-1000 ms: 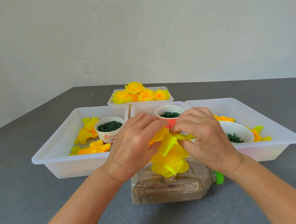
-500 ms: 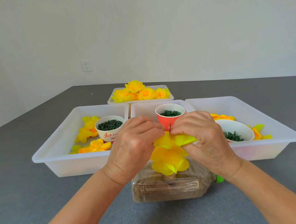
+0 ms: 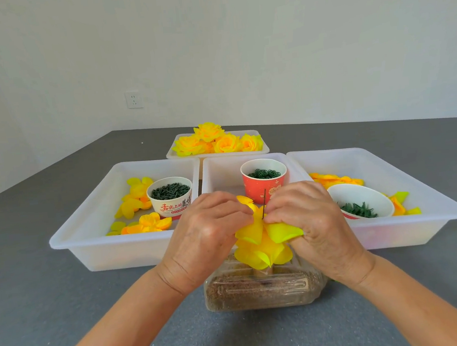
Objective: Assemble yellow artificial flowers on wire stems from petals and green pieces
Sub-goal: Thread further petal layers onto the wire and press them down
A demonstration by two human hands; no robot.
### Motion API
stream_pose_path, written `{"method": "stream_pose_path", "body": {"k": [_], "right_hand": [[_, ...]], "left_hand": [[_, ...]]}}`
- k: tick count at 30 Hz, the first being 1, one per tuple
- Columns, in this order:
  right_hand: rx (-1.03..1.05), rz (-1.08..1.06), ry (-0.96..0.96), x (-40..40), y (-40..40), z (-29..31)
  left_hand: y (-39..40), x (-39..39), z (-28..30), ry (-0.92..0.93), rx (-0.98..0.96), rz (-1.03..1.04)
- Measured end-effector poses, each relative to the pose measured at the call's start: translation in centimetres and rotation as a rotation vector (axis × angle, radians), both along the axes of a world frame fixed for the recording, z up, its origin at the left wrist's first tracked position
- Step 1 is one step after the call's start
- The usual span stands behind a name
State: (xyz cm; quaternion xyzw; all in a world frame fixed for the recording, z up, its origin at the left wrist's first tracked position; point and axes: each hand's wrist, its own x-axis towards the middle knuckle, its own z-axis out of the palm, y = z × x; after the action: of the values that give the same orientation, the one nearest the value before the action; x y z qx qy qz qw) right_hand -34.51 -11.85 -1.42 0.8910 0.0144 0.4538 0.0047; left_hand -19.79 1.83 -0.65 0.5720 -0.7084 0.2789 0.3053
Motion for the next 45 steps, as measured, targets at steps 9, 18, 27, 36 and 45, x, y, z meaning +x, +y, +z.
{"method": "stream_pose_path", "body": {"k": [9,18,27,36,45], "right_hand": [[0.105,-0.112,-0.031,0.1,0.2,-0.4],[0.257,0.035,-0.013,-0.2,0.1,-1.0],[0.080,0.035,0.035,-0.5,-0.2,-0.4],[-0.079,-0.050,0.121,-0.9,-0.1,0.0],[0.003,-0.034,0.161,-1.2,-0.4,0.3]], "left_hand": [[0.1,-0.1,0.1,0.001,-0.005,-0.008],[0.2,-0.1,-0.1,-0.015,-0.024,-0.035],[0.0,0.2,-0.3,0.007,0.030,-0.068],[-0.1,0.4,-0.6,-0.002,0.072,-0.071],[0.7,0.7,-0.6,0.031,0.109,-0.017]]}}
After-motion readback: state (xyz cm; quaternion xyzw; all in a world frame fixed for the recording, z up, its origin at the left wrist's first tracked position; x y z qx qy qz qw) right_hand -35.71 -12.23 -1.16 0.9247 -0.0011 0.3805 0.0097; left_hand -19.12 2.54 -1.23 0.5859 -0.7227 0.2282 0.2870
